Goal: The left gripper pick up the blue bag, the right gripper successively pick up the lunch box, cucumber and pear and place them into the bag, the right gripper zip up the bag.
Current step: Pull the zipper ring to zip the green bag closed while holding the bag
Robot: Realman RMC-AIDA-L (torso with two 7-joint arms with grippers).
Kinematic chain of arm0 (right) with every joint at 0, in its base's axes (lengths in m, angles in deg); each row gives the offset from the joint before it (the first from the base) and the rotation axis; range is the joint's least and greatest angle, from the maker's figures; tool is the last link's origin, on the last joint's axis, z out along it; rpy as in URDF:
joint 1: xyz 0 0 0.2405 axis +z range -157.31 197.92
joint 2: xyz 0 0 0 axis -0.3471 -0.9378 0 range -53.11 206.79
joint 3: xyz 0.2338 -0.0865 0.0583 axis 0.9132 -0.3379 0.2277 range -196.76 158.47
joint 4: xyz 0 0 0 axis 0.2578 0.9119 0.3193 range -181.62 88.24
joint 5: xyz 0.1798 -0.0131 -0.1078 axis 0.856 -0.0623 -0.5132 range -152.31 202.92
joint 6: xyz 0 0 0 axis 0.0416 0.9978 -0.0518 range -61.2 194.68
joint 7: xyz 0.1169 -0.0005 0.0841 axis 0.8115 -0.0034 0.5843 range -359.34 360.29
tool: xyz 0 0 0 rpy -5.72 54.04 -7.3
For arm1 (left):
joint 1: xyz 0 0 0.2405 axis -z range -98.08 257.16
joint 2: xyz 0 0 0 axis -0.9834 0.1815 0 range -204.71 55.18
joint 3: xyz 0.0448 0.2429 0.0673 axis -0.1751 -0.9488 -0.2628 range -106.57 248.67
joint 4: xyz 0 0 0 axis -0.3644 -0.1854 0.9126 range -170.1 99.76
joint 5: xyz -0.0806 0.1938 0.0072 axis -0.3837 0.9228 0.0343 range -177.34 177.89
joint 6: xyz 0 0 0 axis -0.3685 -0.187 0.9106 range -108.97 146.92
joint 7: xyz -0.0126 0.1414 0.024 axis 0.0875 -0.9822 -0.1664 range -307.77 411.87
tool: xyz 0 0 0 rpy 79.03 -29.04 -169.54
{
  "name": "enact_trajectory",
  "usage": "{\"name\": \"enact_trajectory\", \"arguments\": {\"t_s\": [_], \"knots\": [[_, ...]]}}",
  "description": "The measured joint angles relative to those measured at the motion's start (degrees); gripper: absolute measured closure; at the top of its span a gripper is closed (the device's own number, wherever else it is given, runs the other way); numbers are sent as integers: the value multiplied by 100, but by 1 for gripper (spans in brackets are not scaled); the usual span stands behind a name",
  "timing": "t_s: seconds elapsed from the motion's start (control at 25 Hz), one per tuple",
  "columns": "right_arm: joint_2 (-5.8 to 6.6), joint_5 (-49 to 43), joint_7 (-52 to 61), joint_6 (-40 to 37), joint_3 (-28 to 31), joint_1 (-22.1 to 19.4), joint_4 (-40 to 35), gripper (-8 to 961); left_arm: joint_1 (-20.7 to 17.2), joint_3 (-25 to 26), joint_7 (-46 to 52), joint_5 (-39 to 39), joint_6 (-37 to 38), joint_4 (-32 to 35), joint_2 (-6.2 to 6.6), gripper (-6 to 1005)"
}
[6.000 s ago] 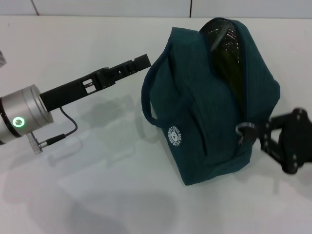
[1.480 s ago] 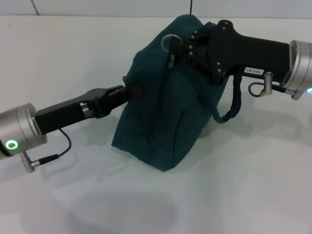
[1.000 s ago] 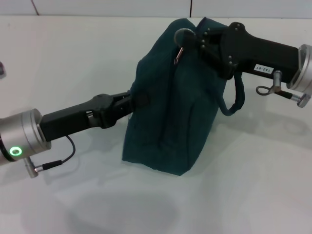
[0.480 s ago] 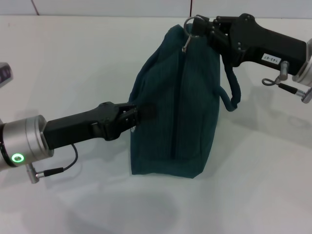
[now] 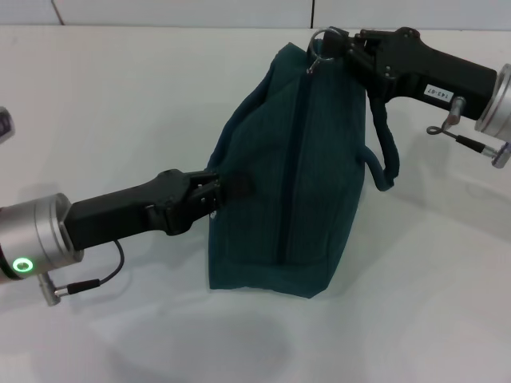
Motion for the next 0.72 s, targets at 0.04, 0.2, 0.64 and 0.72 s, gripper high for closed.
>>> {"name": "enact_trajectory", "arguments": {"t_s": [0.04, 0.2, 0.64, 0.72], "knots": [[0, 0, -4, 64, 0, 0, 0, 904, -9, 6, 6, -7, 18, -7, 7, 945], [-1, 1, -21, 376, 1, 1, 0, 903, -92, 32, 30, -38, 46, -10, 31, 946], [-3, 2, -185, 816, 71, 8, 1, 900, -369, 380, 50, -101, 58, -14, 109, 946], [-4, 2, -191, 859, 71, 17, 0, 900, -377, 387, 50, -103, 56, -14, 124, 946]]}}
